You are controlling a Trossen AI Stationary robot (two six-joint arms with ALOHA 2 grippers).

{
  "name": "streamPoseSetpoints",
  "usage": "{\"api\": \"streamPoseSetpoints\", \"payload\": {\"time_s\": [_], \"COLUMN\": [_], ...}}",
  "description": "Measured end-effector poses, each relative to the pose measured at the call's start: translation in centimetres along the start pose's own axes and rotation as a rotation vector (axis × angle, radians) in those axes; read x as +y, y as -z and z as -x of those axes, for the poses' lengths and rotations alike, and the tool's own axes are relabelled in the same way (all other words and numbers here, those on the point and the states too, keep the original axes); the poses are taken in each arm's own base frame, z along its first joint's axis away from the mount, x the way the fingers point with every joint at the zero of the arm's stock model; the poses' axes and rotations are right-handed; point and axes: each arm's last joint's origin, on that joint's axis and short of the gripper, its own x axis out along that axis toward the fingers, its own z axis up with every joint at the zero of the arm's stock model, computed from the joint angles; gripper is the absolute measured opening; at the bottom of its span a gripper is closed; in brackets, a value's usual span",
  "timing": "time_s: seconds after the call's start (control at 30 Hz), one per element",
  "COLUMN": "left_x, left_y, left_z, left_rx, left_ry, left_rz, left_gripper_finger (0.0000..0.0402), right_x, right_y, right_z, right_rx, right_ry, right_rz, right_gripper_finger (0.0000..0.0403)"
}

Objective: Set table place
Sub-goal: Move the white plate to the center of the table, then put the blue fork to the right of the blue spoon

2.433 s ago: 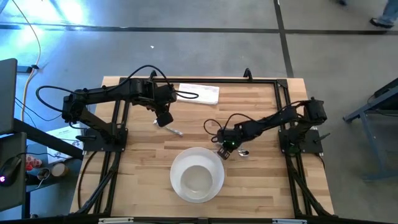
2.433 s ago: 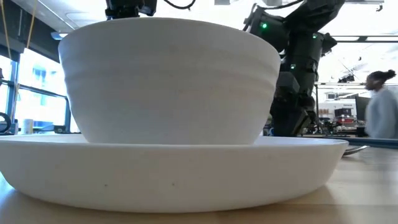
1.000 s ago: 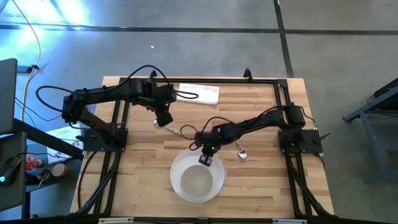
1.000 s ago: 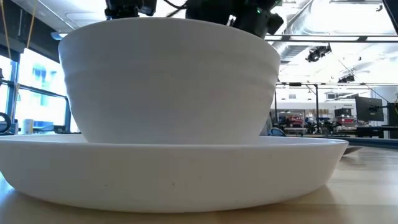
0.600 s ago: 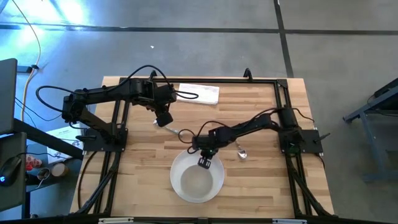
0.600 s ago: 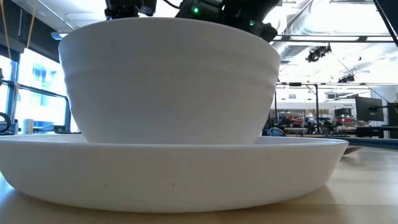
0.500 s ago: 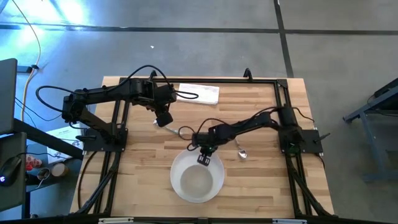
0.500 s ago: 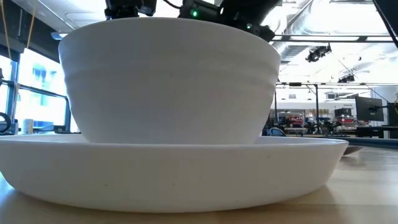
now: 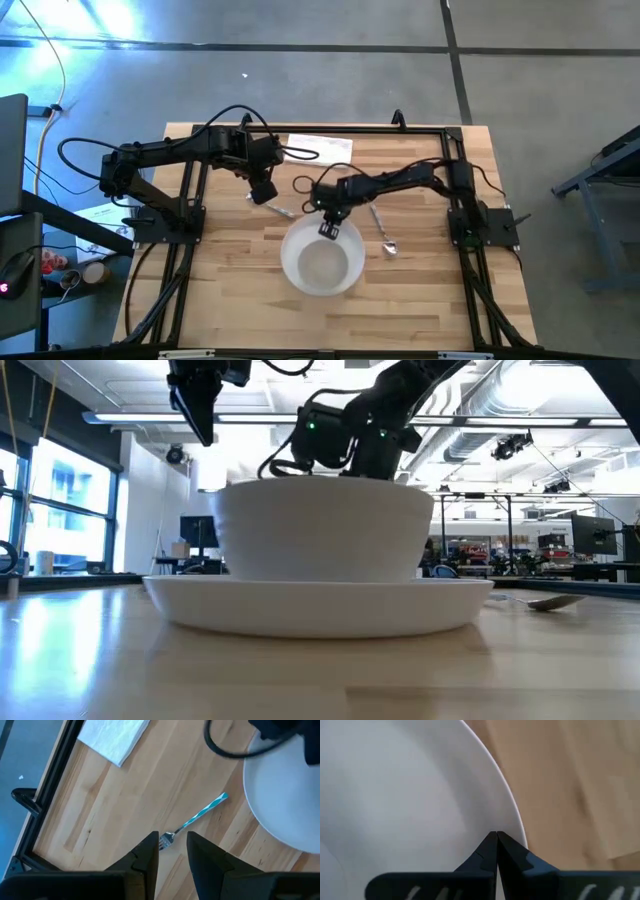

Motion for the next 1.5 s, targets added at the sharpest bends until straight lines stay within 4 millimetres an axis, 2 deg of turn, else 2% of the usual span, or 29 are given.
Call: {"api": "streamPoseSetpoints", "payload": {"time_s": [0.33,0.47,0.53,0.67,0.83,1.07,1.17,1.3,1.5], "left_x": [0.0,0.0,0.1,0.1,-0.2,-0.2,0.1,-0.4,-1.5], "left_y": [0.1,0.1,0.1,0.1,-0.4,0.1,1.1,2.4,3.7], "left_z": [0.0,0.0,0.0,0.0,-0.4,-3.5,-5.6,-8.2,-11.2], "left_rx": [0.011,0.010,0.008,0.005,-0.040,0.007,0.078,0.131,0.138], "left_ry": [-0.003,-0.006,-0.014,-0.015,0.003,0.051,0.072,0.149,0.287], "left_rz": [-0.012,-0.015,-0.017,-0.045,-0.113,-0.106,-0.132,-0.242,-0.222], "left_gripper_finger": [0.0092,0.0092,0.0092,0.0092,0.0092,0.0092,0.0092,0.0092,0.0092], "right_x": [-3.9,-4.2,-3.4,-2.2,-2.1,-2.3,-2.4,-2.5,-2.9], "right_y": [-0.6,-0.6,-0.7,-0.6,0.4,1.9,2.2,2.4,2.5], "right_z": [0.4,1.0,2.2,6.0,10.5,14.9,15.9,16.7,17.2], "right_rx": [0.031,0.028,-0.003,-0.070,-0.099,-0.145,-0.157,-0.180,-0.182], "right_ry": [0.035,0.023,0.011,-0.012,0.016,0.102,0.118,0.116,0.110], "right_rz": [-0.002,-0.012,0.002,0.026,-0.010,-0.049,-0.051,-0.038,0.004], "right_gripper_finger": [0.0000,0.0000,0.0000,0.0000,0.0000,0.0002,0.0011,0.0027,0.0045]}}
